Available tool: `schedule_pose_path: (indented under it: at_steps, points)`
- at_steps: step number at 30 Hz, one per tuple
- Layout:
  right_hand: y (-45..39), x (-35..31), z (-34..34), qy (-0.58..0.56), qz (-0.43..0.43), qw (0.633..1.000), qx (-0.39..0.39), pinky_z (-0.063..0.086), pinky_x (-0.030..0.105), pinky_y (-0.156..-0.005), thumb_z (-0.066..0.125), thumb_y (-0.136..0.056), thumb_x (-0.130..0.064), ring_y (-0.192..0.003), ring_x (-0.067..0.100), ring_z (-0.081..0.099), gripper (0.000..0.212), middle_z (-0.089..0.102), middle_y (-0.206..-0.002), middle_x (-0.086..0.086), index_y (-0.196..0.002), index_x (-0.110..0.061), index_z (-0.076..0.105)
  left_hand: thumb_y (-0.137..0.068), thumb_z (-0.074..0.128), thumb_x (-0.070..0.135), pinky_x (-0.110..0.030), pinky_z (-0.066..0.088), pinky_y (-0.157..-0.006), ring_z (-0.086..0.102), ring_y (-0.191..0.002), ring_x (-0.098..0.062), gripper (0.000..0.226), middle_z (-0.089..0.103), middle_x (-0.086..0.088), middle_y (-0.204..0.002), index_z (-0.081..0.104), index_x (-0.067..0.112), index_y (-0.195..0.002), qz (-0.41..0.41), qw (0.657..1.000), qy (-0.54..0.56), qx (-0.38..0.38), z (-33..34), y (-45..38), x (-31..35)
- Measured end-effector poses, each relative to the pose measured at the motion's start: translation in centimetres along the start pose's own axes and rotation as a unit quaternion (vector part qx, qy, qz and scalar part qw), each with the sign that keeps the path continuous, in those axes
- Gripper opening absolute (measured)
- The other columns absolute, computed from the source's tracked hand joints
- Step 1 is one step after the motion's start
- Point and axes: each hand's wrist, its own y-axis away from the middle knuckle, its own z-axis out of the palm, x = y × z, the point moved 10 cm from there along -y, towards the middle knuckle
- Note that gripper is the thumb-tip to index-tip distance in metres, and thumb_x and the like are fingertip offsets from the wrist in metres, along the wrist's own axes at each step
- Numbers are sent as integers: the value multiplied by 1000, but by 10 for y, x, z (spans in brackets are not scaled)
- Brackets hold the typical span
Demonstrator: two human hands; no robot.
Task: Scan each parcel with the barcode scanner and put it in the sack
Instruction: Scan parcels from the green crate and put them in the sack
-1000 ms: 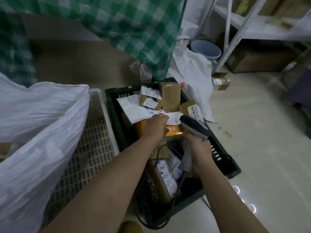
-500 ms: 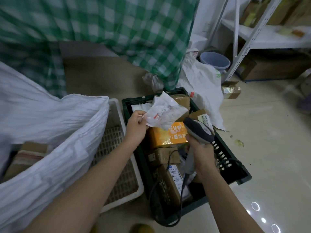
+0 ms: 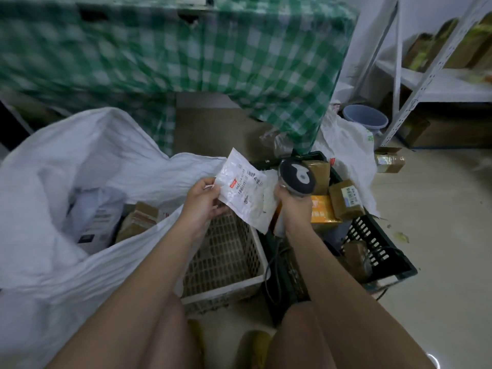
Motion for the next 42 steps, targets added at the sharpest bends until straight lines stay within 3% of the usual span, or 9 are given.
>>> schedule_pose_path:
  at_steps: [2,7,10,17,22,27,32,39,42]
  points:
    - [3,11,16,21,22,999,-31,49,26,-74,69,-82,-5,-100,22,62,34,64,-102,3,-115,-5,60,-101,43,7,-24,58,-60,65,-82,-15,13,65,-6,-98,54,9,-107,-6,1000,11,4,-13,1,0]
    - [9,43,24,16,58,998,-16,52,41,-91,75,-78,-2,-103,29,63,42,66,-114,13,-117,-1,60,-101,45,13,-31,57,-72,65,-96,-19,22,62,-7,-113,48,11,-122,-26,993,70,97,-50,-4,-23]
    - [12,47,22,0,46,999,11,48,41,-96,74,-79,-2,-108,27,61,44,65,-117,10,-120,-2,58,-100,49,28,-30,59,-72,66,-105,-21,35,65,-6,-119,48,9,-130,-81,983,149,69,-43,-3,-45]
    - [14,39,35,54,2,998,-28,47,44,-101,76,-79,-14,-111,22,60,47,65,-120,6,-122,-6,59,-103,42,15,-27,58,-68,65,-93,-11,23,64,0,-113,54,18,-122,-51,997,-34,52,-35,0,-47]
    - [19,29,33,102,-18,989,-106,45,28,-84,76,-82,-20,-91,10,57,27,62,-91,-13,-104,-18,61,-101,48,15,-24,55,-64,66,-81,-8,18,68,4,-97,58,21,-113,-1,993,-93,74,-54,-12,-31]
    - [38,33,36,153,-21,968,-198,46,20,-62,72,-85,-18,-71,8,56,25,62,-78,-5,-105,-9,62,-101,48,14,-19,52,-56,64,-78,-8,22,65,6,-93,58,13,-120,-17,989,-120,79,-68,-23,-36]
    - [55,25,34,187,-46,960,-202,44,26,-56,69,-85,-17,-57,14,53,15,55,-50,-10,-74,-14,60,-100,48,13,-33,56,-76,66,-92,-18,25,67,-3,-110,60,10,-122,-25,986,-141,86,-71,-26,-43]
    - [73,26,45,246,-87,937,-232,38,9,-44,68,-86,-18,-48,3,49,19,57,-57,3,-76,-4,61,-99,50,13,-16,46,-60,63,-83,-7,21,66,2,-102,63,11,-115,-7,984,-153,95,-72,-26,-39]
    - [73,21,45,254,-98,938,-217,39,13,-47,67,-85,-15,-56,11,50,23,59,-65,17,-79,6,58,-99,49,12,-14,45,-58,62,-78,-1,22,66,1,-106,62,10,-117,-8,984,-152,94,-72,-27,-40]
